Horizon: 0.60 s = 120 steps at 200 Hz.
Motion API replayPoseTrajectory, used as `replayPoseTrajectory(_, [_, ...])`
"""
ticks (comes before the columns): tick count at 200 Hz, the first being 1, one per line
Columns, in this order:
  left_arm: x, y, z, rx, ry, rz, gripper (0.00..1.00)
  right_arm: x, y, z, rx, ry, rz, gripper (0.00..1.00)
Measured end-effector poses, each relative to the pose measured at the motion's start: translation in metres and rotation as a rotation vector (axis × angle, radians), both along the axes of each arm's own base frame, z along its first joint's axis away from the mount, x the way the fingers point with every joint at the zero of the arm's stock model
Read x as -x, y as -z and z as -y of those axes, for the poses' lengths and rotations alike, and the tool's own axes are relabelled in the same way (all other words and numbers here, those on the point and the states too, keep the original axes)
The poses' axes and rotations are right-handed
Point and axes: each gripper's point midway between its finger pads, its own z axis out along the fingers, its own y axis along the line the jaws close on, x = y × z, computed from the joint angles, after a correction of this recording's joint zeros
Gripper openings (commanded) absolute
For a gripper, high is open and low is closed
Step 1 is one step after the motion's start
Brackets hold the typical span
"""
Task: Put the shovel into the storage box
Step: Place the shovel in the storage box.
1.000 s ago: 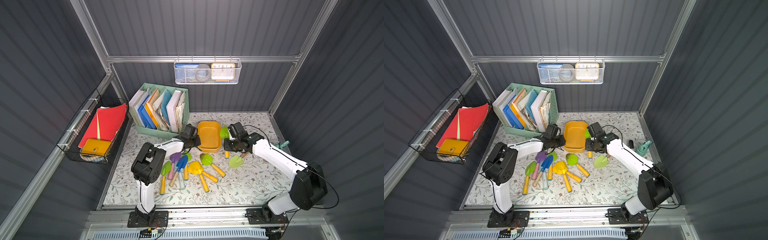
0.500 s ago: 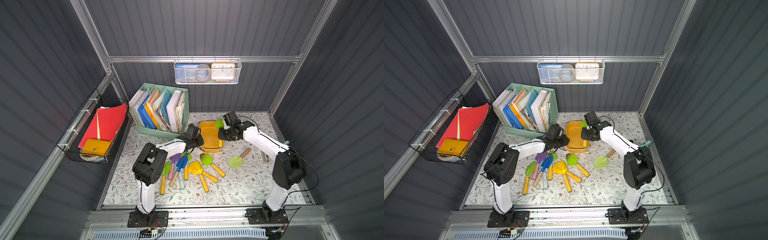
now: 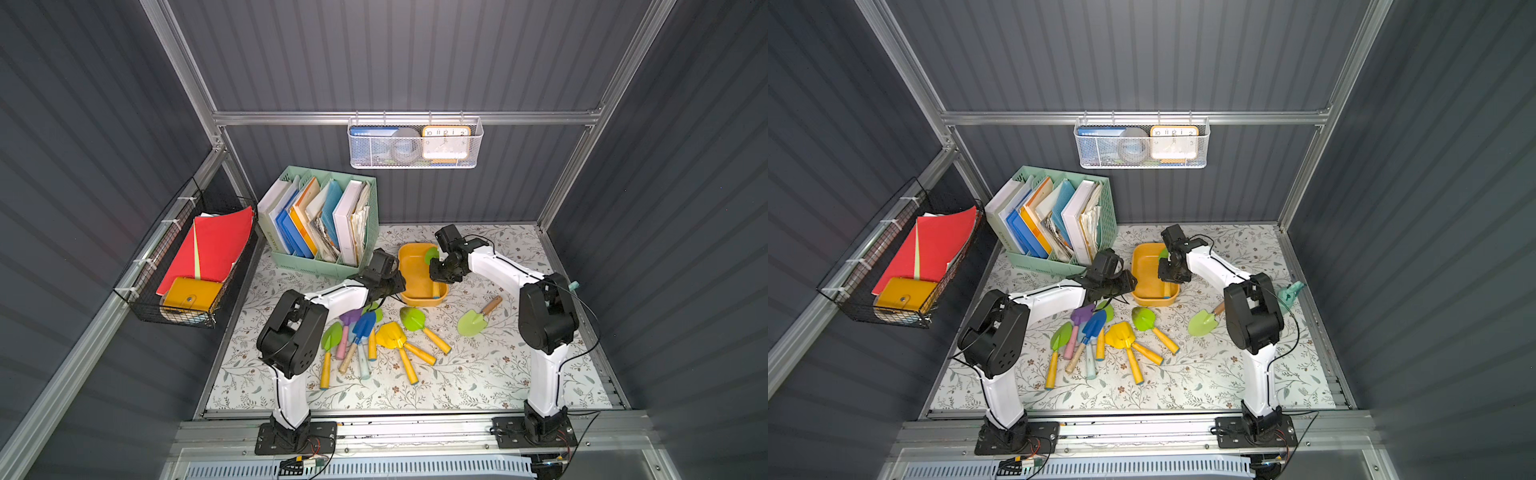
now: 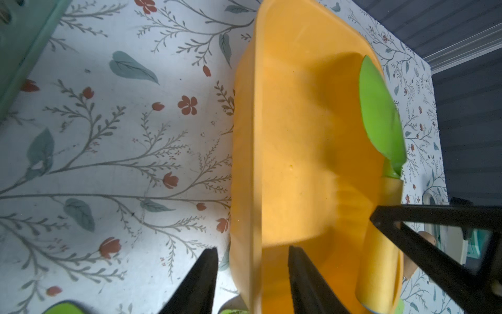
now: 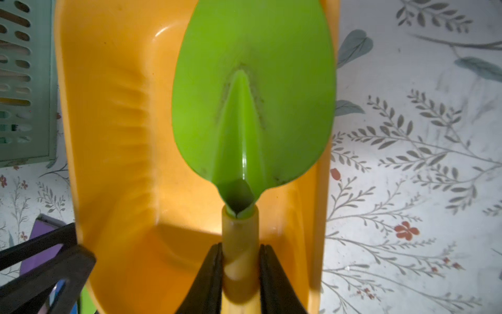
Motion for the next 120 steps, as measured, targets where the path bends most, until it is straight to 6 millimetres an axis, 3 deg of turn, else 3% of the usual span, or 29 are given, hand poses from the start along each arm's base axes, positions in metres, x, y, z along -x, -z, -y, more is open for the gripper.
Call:
replayPoseTrajectory(76, [0.009, 0.007, -0.006, -0.015, -0.004, -0.020, 0.49, -0.006, 0.015, -0.001, 0.006, 0.002, -0.025, 0.20])
replayPoseTrajectory(120, [0.009, -0.004, -0.009, -0.014, -0.015, 0.003, 0.50, -0.006, 0.014, -0.002, 0.008, 0.002, -0.027, 0.20])
